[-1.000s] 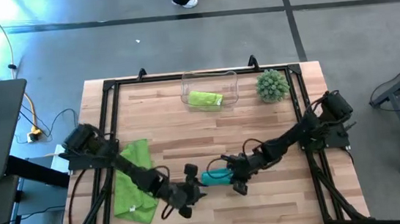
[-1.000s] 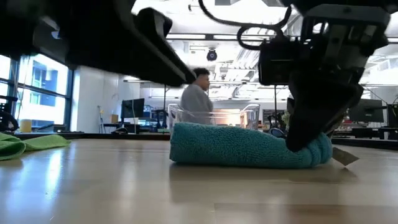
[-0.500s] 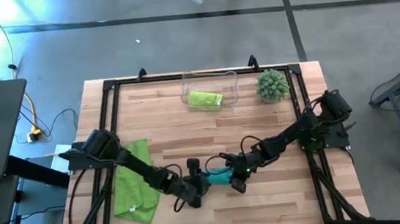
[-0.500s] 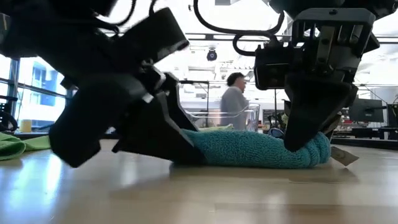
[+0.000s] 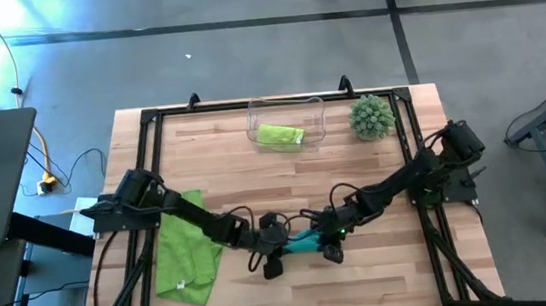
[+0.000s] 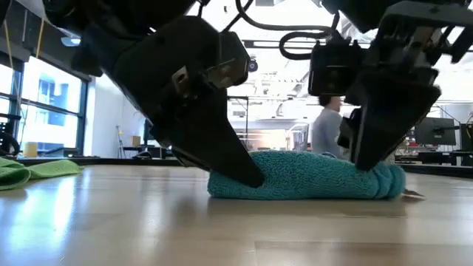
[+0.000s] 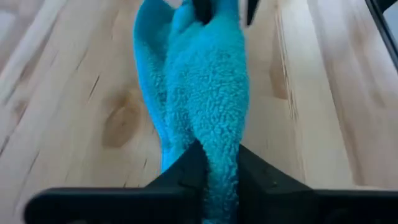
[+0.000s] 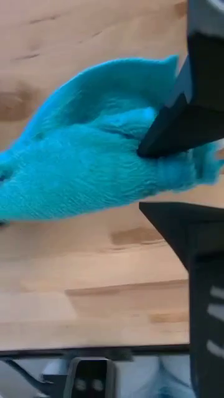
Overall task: Roll microfiber towels into tight, uniform cylinder then place into a basket
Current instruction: Roll the blue microfiber cloth
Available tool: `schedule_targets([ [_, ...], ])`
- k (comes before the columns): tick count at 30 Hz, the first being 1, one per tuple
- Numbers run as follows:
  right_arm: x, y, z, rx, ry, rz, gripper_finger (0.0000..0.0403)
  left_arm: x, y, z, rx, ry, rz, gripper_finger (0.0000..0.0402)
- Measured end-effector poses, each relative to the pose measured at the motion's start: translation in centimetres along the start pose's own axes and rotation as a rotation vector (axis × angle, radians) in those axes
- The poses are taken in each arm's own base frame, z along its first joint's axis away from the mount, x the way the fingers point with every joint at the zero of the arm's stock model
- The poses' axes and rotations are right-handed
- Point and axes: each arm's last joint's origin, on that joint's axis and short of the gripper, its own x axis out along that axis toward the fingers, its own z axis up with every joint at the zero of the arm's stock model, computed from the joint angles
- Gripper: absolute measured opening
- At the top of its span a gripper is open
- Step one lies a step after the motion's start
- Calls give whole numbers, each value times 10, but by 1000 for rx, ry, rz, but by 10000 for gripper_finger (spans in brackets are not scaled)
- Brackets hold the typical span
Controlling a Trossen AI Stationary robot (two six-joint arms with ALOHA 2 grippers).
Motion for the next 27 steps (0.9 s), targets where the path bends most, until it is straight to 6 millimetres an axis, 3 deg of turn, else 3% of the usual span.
schedule_targets([
  [5, -16, 10, -7, -88, 26, 2, 150, 0, 9, 1, -129, 55, -6, 15],
  [10, -24, 41, -19, -493, -168, -130, 148, 1, 18, 6, -193, 68, -21, 23],
  [15, -10, 62, -44, -817, -274, -338, 145, 2, 24, 8, -206, 72, -31, 28],
  [21, 17, 59, -55, -868, -266, -399, 157, 2, 25, 9, -208, 68, -26, 29],
  [27, 32, 42, -50, -777, -243, -447, 194, 2, 24, 9, -216, 81, -56, 29],
])
